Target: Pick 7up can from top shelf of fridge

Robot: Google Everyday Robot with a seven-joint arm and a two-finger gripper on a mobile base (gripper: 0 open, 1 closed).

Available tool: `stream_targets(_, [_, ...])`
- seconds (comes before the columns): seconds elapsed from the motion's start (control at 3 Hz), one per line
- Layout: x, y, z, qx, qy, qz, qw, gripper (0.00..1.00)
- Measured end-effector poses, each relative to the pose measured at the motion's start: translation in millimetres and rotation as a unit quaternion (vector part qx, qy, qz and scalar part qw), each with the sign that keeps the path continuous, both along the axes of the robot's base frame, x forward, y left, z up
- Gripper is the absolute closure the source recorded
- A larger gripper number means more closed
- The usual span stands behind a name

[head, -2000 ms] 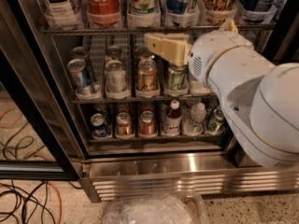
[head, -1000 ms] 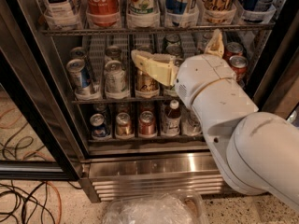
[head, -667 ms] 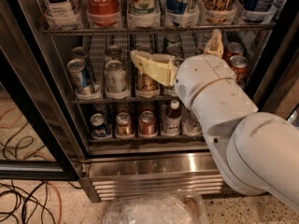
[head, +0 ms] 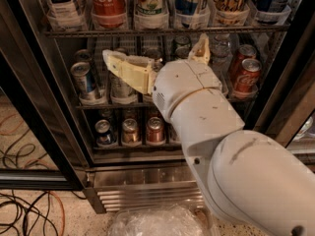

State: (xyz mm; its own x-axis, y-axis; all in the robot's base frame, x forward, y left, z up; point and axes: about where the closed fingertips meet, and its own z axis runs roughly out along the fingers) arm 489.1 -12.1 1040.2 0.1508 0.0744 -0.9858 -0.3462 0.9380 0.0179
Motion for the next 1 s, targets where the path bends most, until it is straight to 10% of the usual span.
stream_targets(1.0, [5.2, 8.8, 5.1, -0.027, -0.019, -0.003, 0.9994, 0.0])
